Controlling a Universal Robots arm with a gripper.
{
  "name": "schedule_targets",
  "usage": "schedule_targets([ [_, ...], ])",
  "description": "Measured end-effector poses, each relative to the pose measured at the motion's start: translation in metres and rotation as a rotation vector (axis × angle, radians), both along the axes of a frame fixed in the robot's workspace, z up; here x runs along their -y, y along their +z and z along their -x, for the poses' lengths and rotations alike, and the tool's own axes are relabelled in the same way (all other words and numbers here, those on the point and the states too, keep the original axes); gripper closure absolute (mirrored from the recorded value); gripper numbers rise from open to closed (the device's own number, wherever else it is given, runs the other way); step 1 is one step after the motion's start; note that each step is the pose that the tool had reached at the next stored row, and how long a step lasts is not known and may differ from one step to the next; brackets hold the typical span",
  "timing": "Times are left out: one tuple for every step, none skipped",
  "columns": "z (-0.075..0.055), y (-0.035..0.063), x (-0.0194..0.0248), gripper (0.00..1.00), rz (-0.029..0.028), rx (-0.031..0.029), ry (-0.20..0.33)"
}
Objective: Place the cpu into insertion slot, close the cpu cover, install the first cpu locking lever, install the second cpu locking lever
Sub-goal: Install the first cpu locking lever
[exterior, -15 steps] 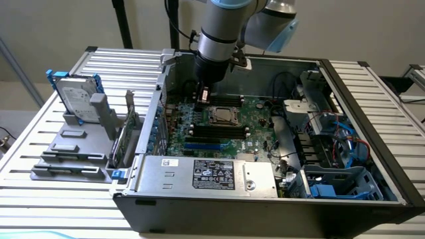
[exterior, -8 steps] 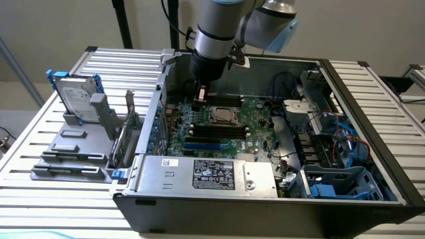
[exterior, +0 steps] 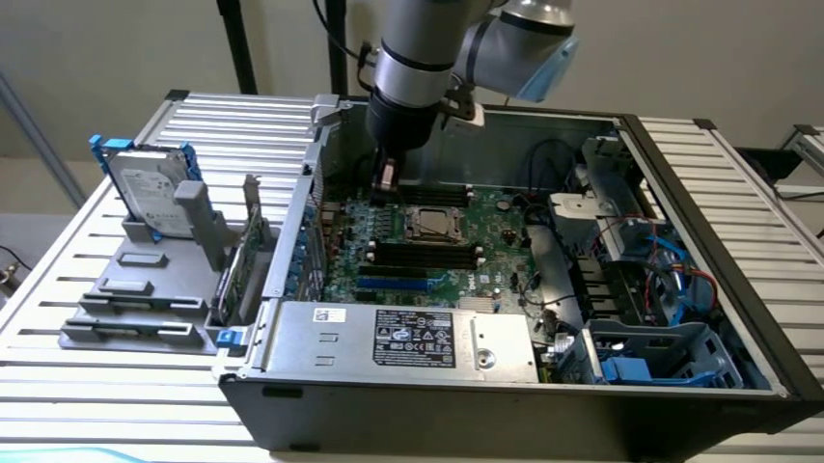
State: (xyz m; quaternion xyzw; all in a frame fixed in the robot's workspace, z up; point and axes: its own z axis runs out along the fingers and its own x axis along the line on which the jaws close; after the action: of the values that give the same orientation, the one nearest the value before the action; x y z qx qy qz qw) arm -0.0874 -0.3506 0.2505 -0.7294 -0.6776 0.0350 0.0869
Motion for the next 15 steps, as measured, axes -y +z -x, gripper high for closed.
schedule_targets([
  [0.0000,0.0007,0.0000,0.89,-0.0007,0.0000,-0.012],
  [0.0000,0.0013,0.0000,0.89,-0.0012,0.0000,-0.024],
  [0.0000,0.0015,0.0000,0.89,-0.0020,0.0000,-0.037],
  [0.0000,0.0017,0.0000,0.89,-0.0029,0.0001,-0.050],
  [0.0000,0.0018,0.0000,0.89,-0.0038,0.0001,-0.064],
  [0.0000,0.0019,0.0000,0.89,-0.0046,0.0000,-0.076],
  [0.0001,0.0019,0.0000,0.89,-0.0060,-0.0001,-0.089],
  [0.0001,0.0019,0.0000,0.89,-0.0076,-0.0001,-0.102],
  [0.0002,0.0019,0.0000,0.89,-0.0094,-0.0002,-0.114],
  [0.0002,0.0019,0.0000,0.89,-0.0118,-0.0003,-0.127],
  [0.0003,0.0019,0.0000,0.89,-0.0145,-0.0003,-0.139],
  [0.0004,0.0018,0.0000,0.89,-0.0175,-0.0004,-0.150],
  [0.0006,0.0019,0.0000,0.89,-0.0215,-0.0007,-0.161],
  [0.0007,0.0018,0.0000,0.89,-0.0260,-0.0009,-0.170],
  [0.0009,0.0018,0.0000,0.89,-0.0305,-0.0012,-0.179],
])
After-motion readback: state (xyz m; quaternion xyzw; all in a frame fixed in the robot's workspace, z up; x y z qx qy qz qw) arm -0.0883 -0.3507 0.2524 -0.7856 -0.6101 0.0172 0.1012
